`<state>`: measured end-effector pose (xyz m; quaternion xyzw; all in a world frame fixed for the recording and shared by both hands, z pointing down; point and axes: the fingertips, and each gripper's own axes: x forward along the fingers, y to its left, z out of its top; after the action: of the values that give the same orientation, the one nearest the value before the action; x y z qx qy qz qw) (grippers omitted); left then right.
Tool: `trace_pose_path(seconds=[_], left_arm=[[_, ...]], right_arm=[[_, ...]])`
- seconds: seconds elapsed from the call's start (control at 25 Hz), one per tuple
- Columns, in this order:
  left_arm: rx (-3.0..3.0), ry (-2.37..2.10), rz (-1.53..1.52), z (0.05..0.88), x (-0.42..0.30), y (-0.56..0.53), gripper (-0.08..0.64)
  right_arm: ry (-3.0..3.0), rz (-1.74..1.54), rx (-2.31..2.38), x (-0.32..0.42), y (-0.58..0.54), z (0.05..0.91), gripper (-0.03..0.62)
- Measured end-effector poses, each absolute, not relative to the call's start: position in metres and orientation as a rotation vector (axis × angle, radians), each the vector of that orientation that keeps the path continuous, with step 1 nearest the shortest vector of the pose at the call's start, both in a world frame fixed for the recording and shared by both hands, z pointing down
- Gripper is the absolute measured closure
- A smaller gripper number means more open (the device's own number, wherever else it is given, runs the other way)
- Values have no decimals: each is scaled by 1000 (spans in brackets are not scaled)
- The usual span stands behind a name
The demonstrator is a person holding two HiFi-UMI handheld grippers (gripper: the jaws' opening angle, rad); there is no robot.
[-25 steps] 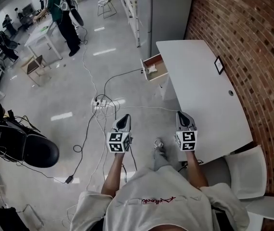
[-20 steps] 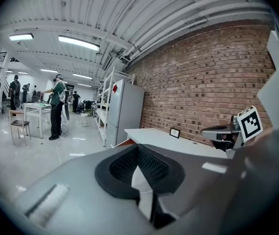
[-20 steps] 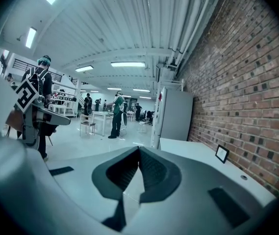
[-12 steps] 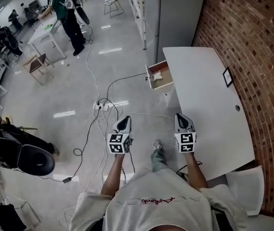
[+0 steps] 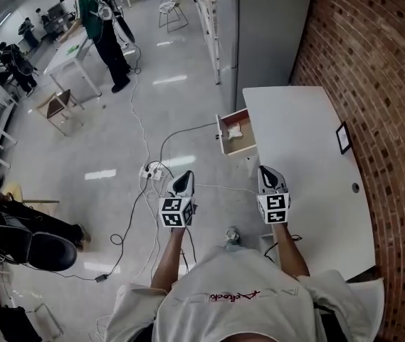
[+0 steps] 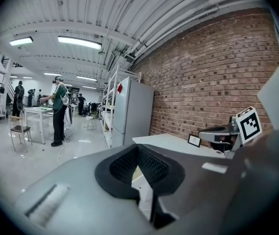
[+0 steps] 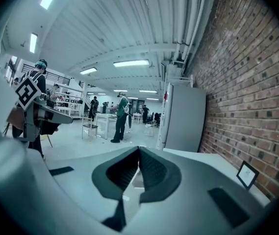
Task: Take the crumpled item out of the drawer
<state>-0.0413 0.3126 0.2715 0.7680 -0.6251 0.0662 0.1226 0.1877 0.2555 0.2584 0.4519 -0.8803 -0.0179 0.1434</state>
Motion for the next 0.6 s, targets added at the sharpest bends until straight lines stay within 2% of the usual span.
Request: trace_pose_path(seconds=[0.32,0.6], left_arm=[[2241,-1821,199,271,-29,233,551],[2195,-1842,208,282,-32,213,551]], right_arm=[[-2556,-48,1287,192,177,257,580],[-2568,-19,1242,186,147,268,580]])
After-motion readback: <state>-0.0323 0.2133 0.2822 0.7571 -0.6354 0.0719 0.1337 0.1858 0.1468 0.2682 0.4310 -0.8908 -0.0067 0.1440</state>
